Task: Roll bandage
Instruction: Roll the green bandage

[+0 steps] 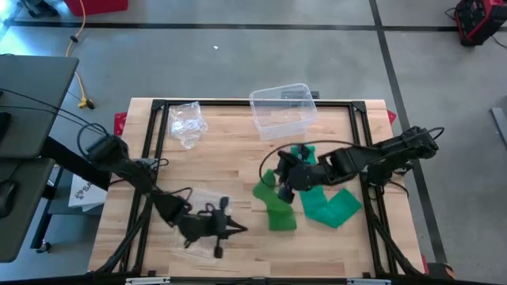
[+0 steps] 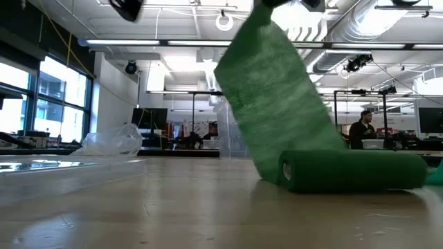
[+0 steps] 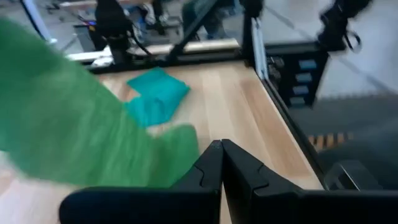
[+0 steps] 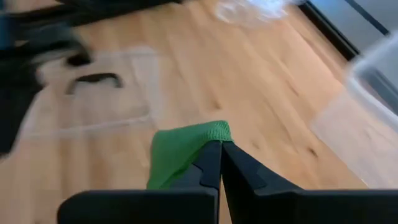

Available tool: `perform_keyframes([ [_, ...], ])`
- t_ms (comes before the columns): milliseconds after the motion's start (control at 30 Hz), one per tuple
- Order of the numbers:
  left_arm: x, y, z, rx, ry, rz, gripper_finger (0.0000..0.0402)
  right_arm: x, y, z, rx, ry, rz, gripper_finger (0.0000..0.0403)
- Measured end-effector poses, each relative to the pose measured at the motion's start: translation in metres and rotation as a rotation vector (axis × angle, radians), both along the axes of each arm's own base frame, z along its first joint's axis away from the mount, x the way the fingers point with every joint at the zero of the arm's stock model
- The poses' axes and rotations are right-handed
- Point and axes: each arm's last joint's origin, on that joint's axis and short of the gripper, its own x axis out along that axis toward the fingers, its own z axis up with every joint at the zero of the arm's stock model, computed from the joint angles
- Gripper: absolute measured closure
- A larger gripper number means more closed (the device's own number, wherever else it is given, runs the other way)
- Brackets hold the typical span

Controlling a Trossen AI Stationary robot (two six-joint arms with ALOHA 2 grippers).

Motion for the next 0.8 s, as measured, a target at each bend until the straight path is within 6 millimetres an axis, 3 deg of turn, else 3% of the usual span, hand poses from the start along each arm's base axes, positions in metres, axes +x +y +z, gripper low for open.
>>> perform_keyframes([
  [167, 0.031, 0.01, -0.034, 0.007, -0.012, -0.011, 0.0375, -0.007, -0.018, -0.008, -0.009, 0.13, -0.074, 0.0403],
  [400, 0.084, 0.02, -0.061, -0.1, 0.114, -0.132, 0.0273, -0.011, -0.025, -0.011, -0.023, 0.198, -0.093, 0.0403],
  [567, 0.112, 0.014, -0.064, -0.011, 0.254, -0.116, 0.0225, -0.011, -0.025, -0.011, -0.011, 0.196, -0.096, 0.0403],
  [667, 0.123, 0.013, -0.071, 0.079, 0.348, -0.085, 0.0212, -0.011, -0.025, -0.012, -0.002, 0.198, -0.091, 0.0403],
  [800, 0.136, 0.012, -0.074, 0.106, 0.343, -0.065, 0.0203, -0.011, -0.024, -0.012, 0.024, 0.204, -0.073, 0.0403],
])
